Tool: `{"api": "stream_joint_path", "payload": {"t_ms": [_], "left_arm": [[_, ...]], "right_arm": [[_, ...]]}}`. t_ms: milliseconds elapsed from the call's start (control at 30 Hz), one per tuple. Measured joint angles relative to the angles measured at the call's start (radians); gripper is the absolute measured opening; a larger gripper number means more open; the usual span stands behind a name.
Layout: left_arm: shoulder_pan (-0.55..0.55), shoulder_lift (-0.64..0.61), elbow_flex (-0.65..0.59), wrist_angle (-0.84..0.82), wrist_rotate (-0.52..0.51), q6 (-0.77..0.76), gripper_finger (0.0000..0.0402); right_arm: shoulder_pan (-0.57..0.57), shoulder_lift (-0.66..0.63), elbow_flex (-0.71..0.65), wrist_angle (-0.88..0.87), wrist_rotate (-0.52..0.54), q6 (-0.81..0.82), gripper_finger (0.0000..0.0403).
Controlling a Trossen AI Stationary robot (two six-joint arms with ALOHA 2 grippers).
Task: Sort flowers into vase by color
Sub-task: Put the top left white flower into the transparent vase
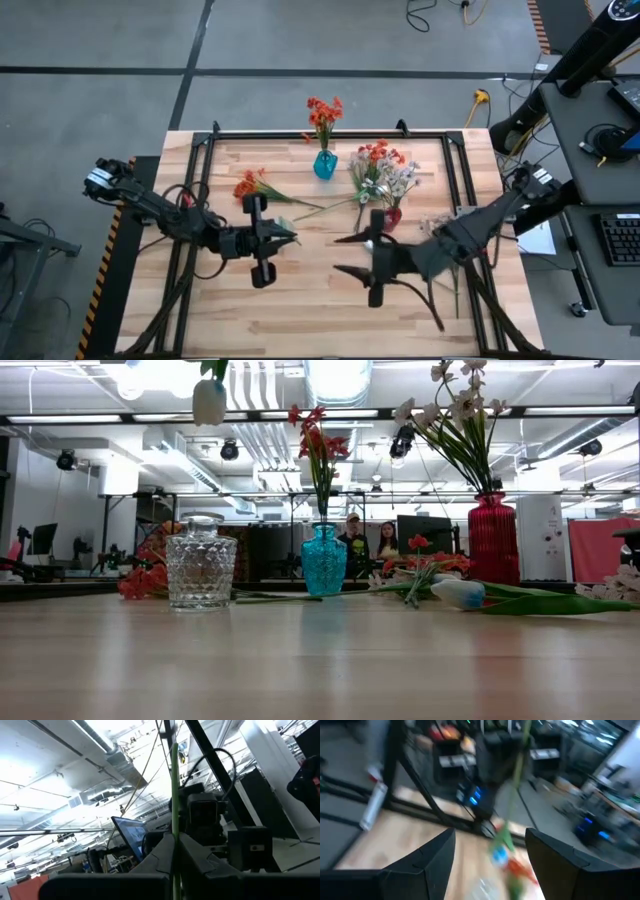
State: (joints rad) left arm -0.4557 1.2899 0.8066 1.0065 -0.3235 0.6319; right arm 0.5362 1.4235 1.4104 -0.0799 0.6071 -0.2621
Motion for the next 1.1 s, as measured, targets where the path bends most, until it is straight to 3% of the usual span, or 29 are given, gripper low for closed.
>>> {"api": "stream_joint_path", "payload": {"t_ms": [67,233,467,633,900,1100], "left_arm": [[0.0,0.001,0.005,-0.004,0.0,0.003,0.0],[0.0,0.0,0.012,-0.013,0.0,0.003,0.0],[0.026,0.014,0.01,0.0,0.0,-0.012,0.0],[0.039,0.047,0.019,0.026,0.0,-0.012,0.0],[0.042,0.063,0.029,0.031,-0.005,0.001,0.0],[0.042,0.062,0.029,0.029,-0.008,0.002,0.0]], "right_arm": [[-0.036,0.004,-0.036,0.094,-0.051,0.0,0.0239],[-0.129,0.02,-0.121,0.298,-0.063,-0.019,0.0263],[-0.217,0.094,-0.123,0.379,-0.194,-0.018,0.0289],[-0.239,0.158,-0.086,0.413,-0.233,-0.024,0.0287],[-0.256,0.215,-0.027,0.416,-0.241,-0.046,0.0237],[-0.256,0.216,-0.027,0.417,-0.241,-0.048,0.0163]]}}
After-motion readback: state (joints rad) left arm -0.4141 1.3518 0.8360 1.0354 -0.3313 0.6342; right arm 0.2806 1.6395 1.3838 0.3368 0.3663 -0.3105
